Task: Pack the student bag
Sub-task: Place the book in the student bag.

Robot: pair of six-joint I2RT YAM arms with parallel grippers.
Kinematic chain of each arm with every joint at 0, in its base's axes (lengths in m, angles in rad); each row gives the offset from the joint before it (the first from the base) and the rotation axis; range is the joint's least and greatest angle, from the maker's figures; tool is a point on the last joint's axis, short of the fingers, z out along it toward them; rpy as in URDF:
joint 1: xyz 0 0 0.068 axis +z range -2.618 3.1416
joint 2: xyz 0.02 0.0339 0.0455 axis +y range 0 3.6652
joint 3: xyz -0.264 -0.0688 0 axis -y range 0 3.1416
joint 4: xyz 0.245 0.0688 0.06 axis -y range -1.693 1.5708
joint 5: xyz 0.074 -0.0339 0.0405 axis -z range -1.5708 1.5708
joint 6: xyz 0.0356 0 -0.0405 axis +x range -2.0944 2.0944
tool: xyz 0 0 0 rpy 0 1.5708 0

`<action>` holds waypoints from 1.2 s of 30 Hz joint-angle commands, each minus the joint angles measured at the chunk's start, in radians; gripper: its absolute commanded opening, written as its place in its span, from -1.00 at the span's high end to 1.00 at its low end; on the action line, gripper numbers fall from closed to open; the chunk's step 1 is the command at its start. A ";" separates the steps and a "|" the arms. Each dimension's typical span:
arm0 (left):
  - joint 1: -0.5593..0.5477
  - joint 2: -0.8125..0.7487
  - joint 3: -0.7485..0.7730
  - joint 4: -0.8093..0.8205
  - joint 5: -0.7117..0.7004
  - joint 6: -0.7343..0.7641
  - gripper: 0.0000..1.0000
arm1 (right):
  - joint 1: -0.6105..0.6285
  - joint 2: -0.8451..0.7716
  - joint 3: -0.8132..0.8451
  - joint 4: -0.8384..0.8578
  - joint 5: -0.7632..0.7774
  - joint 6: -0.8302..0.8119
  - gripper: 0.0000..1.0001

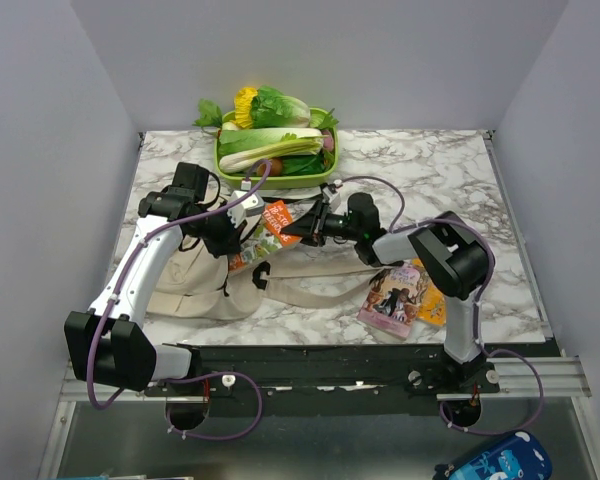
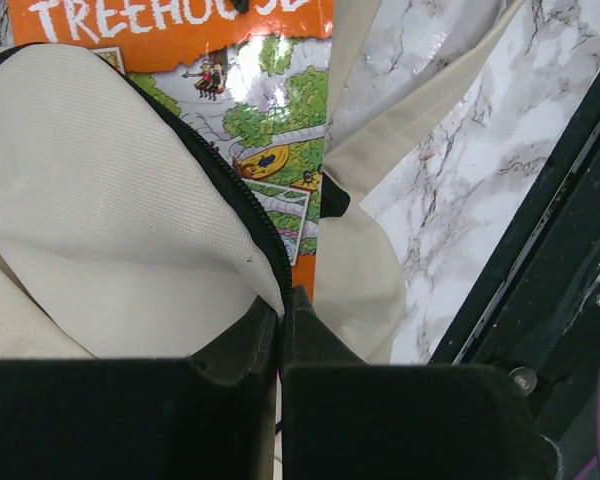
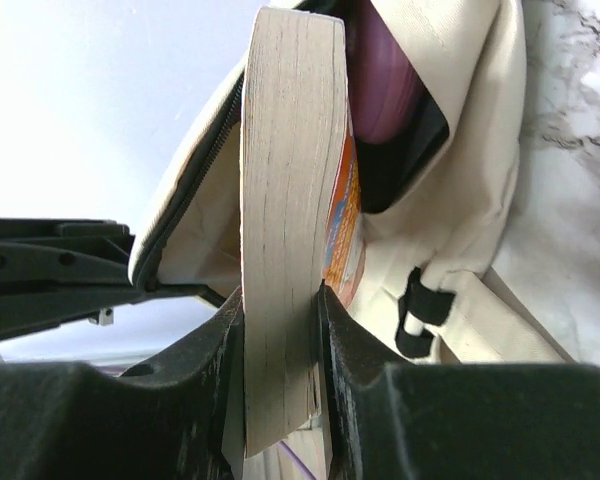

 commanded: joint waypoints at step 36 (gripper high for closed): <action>-0.008 0.010 0.024 0.154 0.112 -0.114 0.91 | 0.335 0.239 0.893 -1.040 0.071 -0.358 0.22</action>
